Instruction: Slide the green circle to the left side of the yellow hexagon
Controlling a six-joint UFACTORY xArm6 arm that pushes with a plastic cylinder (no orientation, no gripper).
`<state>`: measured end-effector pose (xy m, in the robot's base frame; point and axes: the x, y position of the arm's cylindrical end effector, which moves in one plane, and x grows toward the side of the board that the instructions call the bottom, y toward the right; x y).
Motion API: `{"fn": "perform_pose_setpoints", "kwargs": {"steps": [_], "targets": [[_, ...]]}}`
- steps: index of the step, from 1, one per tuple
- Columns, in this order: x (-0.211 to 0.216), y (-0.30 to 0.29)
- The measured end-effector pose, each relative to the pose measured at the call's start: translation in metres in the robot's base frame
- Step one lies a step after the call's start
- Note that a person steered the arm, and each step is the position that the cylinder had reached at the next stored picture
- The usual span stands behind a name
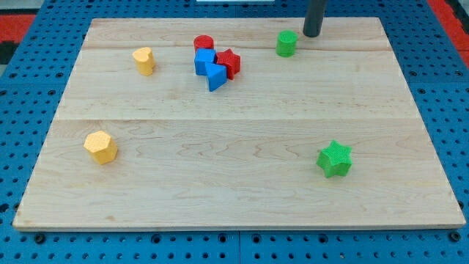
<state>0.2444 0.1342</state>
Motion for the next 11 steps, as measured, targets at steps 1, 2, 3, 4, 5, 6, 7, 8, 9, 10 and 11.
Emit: {"fn": "perform_pose_setpoints", "kwargs": {"steps": [1, 2, 3, 4, 5, 6, 7, 8, 9, 10, 11], "targets": [[-0.038, -0.036], [0.0, -0.035], [0.056, -0.028], [0.084, -0.008], [0.125, -0.007], [0.074, -0.019], [0.055, -0.067], [0.092, -0.075], [0.094, -0.058], [0.104, -0.049], [0.14, -0.081]]}}
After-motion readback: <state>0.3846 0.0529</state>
